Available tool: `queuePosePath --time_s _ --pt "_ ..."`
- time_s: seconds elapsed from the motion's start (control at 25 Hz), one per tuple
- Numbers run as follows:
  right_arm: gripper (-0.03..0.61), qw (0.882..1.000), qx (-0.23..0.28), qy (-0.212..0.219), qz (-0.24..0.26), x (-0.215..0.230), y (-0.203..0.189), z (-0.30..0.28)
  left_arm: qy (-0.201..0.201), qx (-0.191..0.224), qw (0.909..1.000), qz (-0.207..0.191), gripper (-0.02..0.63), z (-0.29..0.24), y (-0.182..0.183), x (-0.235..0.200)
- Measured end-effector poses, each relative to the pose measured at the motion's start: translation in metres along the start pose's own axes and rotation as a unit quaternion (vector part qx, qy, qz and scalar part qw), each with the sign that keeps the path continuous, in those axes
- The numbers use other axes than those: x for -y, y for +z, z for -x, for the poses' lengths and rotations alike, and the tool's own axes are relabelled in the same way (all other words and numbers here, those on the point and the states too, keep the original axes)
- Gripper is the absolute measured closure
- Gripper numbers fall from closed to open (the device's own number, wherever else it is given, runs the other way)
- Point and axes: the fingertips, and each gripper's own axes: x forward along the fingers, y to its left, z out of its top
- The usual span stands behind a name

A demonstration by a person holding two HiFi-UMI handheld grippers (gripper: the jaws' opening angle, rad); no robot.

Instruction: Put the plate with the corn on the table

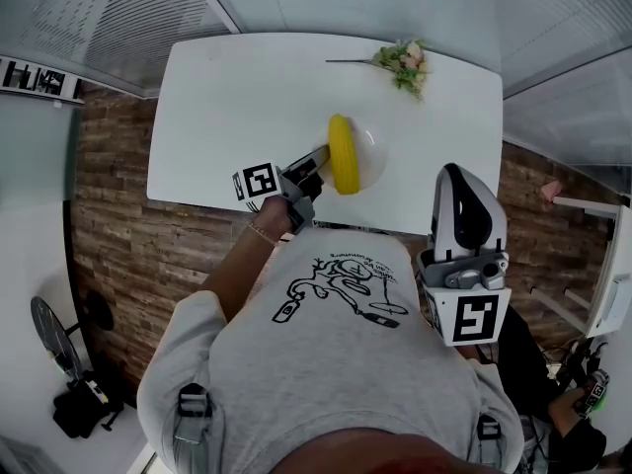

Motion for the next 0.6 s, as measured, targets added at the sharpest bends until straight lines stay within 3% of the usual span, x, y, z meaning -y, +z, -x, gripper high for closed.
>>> queuePosePath --time_s 0.6 --pt "0.571 1.000 -0.003 0.001 -0.001 -0.005 0.000 0.003 0.005 -0.007 0.9999 0.007 0.583 -0.006 -0.009 -0.041"
